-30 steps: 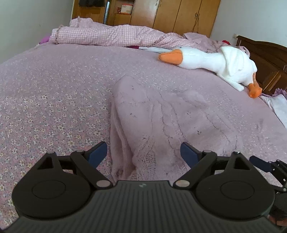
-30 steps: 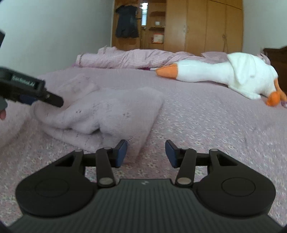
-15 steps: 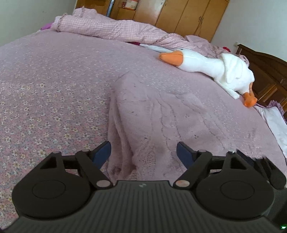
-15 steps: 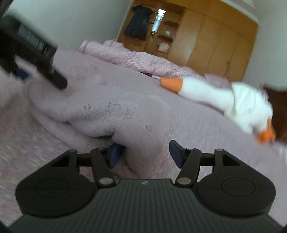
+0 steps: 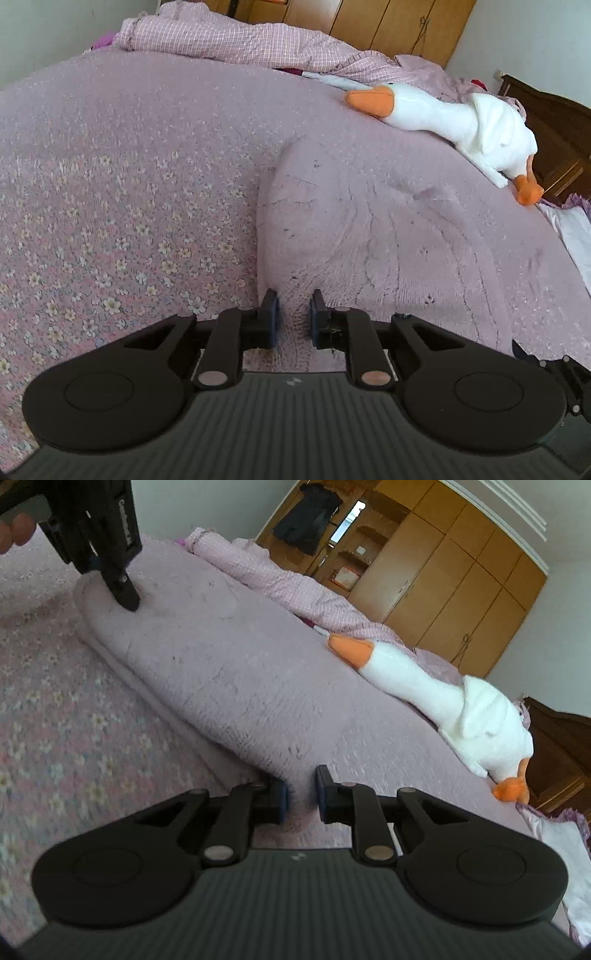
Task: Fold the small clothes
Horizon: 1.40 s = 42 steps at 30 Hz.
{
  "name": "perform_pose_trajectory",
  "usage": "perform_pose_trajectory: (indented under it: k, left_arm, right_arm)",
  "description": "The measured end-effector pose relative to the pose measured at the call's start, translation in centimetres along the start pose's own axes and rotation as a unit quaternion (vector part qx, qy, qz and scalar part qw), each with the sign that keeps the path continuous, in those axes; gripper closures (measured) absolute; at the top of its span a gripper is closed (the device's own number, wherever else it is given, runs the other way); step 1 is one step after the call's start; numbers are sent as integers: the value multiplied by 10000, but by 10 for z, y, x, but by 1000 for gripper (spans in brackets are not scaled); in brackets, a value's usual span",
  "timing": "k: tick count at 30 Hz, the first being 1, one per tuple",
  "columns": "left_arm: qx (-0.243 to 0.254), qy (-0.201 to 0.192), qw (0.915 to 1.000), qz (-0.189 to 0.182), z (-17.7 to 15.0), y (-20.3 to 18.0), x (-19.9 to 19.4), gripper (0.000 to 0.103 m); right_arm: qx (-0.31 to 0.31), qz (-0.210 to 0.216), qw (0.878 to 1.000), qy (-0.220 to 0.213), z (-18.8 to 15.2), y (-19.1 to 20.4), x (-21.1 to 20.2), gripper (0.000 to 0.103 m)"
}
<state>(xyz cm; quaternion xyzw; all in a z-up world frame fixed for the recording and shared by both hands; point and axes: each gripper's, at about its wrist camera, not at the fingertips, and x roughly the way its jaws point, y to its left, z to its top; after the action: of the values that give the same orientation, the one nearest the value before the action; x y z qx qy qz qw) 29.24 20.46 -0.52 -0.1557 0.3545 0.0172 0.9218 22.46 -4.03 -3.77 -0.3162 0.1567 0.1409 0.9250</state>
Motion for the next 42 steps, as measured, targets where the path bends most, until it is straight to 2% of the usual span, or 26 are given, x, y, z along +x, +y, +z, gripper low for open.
perform_pose_trajectory:
  k: [4,5,7,9,11,13,16,20,22,23,25,27,29,33,39,40,42]
  left_arm:
    - [158,-108,9998,62,1,-4,0,79]
    - [175,-118,9997,87,4,-4,-3,75]
    - [102,-256,9996,78,13,-2,-15,71]
    - [50,-668,9977,121,20,1,-39,66]
    - [123,-1164,9929,192,22,-2,-60,55]
    - [172,-1421,9897,40,23,-8,-67,54]
    - [360,-1322,9903,-221,21,-25,-51,54]
    - [856,-1104,9902,-19,19,-46,-7,54]
    - [772,-890,9930,7,20,-44,12,54]
    - [647,-734,9952,-85,19,-39,20,55]
    - [597,-636,9961,-93,16,-36,32,55]
    - [796,-669,9945,91,10,-39,39,55]
    - [955,-713,9927,197,4,-40,48,55]
    - [1083,-765,9904,386,3,-46,45,56]
    - [800,-741,9938,-223,1,-49,-3,68]
    - [766,-675,9944,-256,-1,-49,-4,69]
    - [821,-497,9953,-90,-9,-48,1,73]
  right_arm:
    - [777,492,9956,188,6,-24,-7,84]
    - [1013,735,9919,196,6,-32,-11,84]
    - [1375,1101,9842,179,1,-46,-19,85]
    - [1737,1302,9761,106,-1,-62,-30,85]
    - [2043,1393,9690,17,2,-76,-37,85]
    - [2315,1414,9625,-61,12,-89,-33,85]
    - [2511,1454,9568,-167,32,-91,-14,86]
    - [2673,1648,9492,-191,56,-84,27,90]
    - [2686,1689,9482,-147,61,-76,47,92]
    - [2633,1612,9511,-106,61,-71,57,99]
    - [2594,1332,9565,81,59,-65,72,103]
    - [2645,1172,9569,247,50,-66,80,103]
    - [2510,1120,9611,275,39,-65,84,103]
    - [2840,1317,9489,391,45,-76,81,102]
    - [3230,1579,9331,71,38,-83,31,99]
    - [3217,1587,9334,76,37,-81,28,99]
    - [3075,1538,9390,130,33,-74,26,100]
